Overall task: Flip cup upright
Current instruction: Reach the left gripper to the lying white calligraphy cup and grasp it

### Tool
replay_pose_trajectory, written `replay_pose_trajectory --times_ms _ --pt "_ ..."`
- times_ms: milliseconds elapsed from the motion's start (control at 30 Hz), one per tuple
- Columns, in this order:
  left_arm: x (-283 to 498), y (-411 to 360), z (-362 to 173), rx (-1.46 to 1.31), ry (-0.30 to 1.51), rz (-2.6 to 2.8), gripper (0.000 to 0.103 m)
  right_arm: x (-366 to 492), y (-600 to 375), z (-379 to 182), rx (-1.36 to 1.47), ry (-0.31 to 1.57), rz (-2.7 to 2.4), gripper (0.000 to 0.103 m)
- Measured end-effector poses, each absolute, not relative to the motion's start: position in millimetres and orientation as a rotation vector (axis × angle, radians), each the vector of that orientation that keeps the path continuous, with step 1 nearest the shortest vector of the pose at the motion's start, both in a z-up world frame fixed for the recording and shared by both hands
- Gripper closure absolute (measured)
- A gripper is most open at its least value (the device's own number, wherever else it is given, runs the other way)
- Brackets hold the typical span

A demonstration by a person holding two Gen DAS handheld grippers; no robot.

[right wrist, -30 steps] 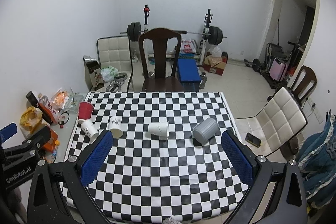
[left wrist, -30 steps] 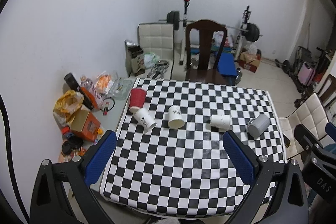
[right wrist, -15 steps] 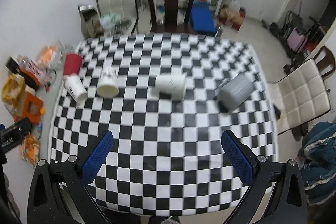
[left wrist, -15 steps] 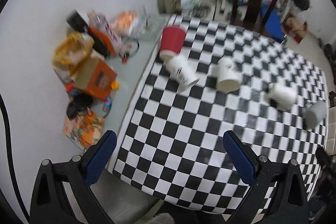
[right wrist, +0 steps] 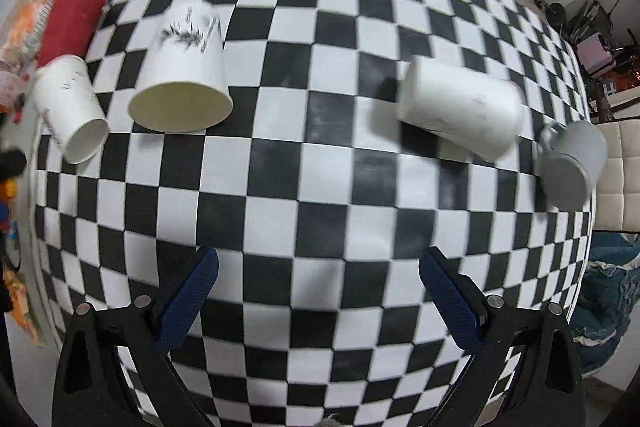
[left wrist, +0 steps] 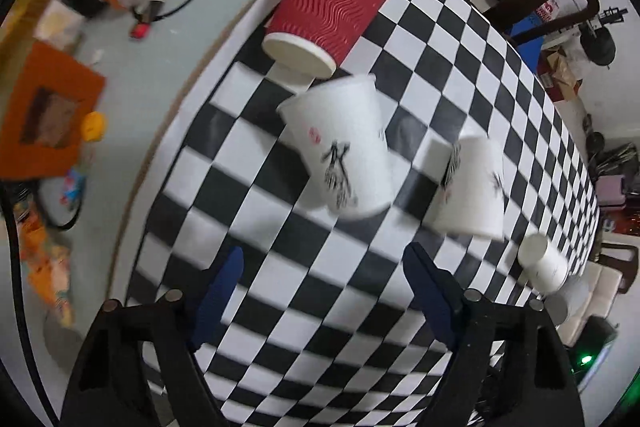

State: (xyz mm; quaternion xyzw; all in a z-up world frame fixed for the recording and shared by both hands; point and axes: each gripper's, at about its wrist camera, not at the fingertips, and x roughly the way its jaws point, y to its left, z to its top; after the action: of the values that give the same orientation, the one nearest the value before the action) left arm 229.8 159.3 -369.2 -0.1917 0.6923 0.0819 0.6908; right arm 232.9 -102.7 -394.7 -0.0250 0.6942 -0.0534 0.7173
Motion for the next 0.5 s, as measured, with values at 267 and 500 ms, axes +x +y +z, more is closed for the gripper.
replay_pose_trajectory --times_ms 267,500 --pt "262.7 167.2 -395.4 -0.508 1.566 0.102 0.026 246.1 -89.4 -436.7 -0.052 1.616 -0.139 0.002" --pt "285.1 170.9 -410.8 -0.551 1.557 0.067 0.033 251.0 -88.5 -456.7 -0.057 1.632 -0.166 0.002"
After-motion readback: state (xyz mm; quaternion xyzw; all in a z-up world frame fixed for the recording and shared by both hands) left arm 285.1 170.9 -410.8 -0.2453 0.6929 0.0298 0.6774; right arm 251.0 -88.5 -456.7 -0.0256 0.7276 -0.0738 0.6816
